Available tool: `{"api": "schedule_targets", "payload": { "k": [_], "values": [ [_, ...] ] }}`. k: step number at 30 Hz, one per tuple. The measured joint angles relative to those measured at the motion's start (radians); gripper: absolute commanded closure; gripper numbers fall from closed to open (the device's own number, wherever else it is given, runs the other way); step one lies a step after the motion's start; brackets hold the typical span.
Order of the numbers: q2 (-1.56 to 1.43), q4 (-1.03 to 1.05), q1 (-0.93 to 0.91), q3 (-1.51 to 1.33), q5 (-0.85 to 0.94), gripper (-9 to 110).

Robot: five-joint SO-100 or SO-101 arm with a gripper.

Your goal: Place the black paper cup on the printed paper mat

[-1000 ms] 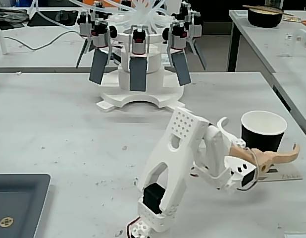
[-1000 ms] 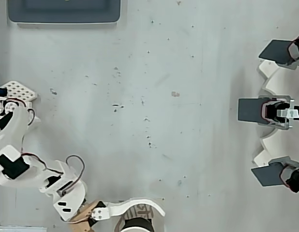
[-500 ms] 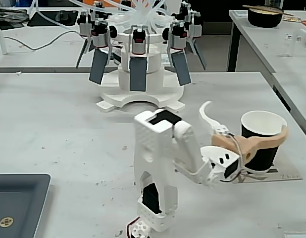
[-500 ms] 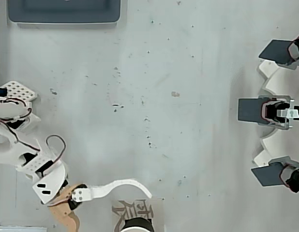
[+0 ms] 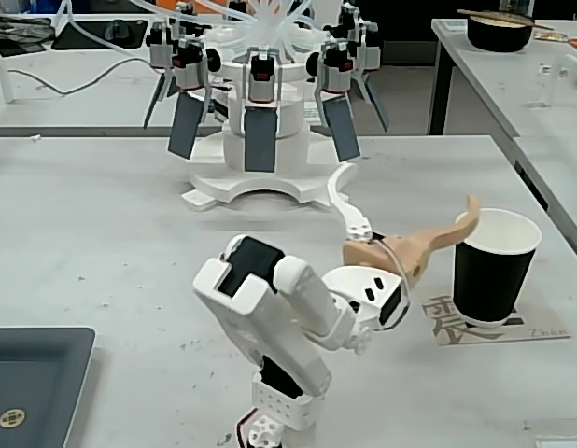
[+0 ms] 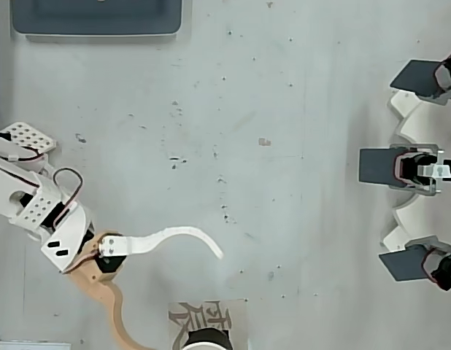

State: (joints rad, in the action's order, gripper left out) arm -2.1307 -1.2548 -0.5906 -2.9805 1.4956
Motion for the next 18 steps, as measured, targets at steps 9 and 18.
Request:
{"api": "schedule_targets", "payload": {
  "k": [9, 18],
  "values": [
    [-0.123, 0.000, 0.169, -0.083, 0.005, 63],
    [-0.144, 0.043, 0.344, -0.084, 0.029, 73]
  ]
}}
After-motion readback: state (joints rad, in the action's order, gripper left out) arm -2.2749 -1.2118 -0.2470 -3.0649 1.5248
